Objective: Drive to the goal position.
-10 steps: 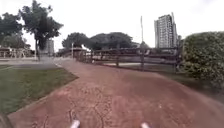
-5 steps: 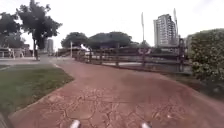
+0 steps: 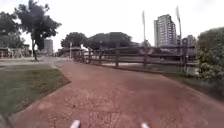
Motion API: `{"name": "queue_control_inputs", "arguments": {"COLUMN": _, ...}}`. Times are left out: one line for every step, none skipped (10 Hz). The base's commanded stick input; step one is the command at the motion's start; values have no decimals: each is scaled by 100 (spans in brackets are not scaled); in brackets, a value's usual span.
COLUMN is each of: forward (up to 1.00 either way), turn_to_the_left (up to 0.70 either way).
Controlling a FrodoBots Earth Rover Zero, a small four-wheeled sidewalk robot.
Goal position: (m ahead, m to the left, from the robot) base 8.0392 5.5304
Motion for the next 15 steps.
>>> {"name": "queue_control_inputs", "arguments": {"forward": 50, "turn_to_the_left": 3}}
{"name": "queue_control_inputs", "arguments": {"forward": 50, "turn_to_the_left": 3}}
{"name": "queue_control_inputs", "arguments": {"forward": 50, "turn_to_the_left": 3}}
{"name": "queue_control_inputs", "arguments": {"forward": 50, "turn_to_the_left": 3}}
{"name": "queue_control_inputs", "arguments": {"forward": 25, "turn_to_the_left": 1}}
{"name": "queue_control_inputs", "arguments": {"forward": 0, "turn_to_the_left": 0}}
{"name": "queue_control_inputs", "arguments": {"forward": 0, "turn_to_the_left": 0}}
{"name": "queue_control_inputs", "arguments": {"forward": 0, "turn_to_the_left": 0}}
{"name": "queue_control_inputs", "arguments": {"forward": 0, "turn_to_the_left": 0}}
{"name": "queue_control_inputs", "arguments": {"forward": 0, "turn_to_the_left": 0}}
{"name": "queue_control_inputs", "arguments": {"forward": 0, "turn_to_the_left": 0}}
{"name": "queue_control_inputs", "arguments": {"forward": 0, "turn_to_the_left": 0}}
{"name": "queue_control_inputs", "arguments": {"forward": 0, "turn_to_the_left": 0}}
{"name": "queue_control_inputs", "arguments": {"forward": 50, "turn_to_the_left": 3}}
{"name": "queue_control_inputs", "arguments": {"forward": 50, "turn_to_the_left": 22}}
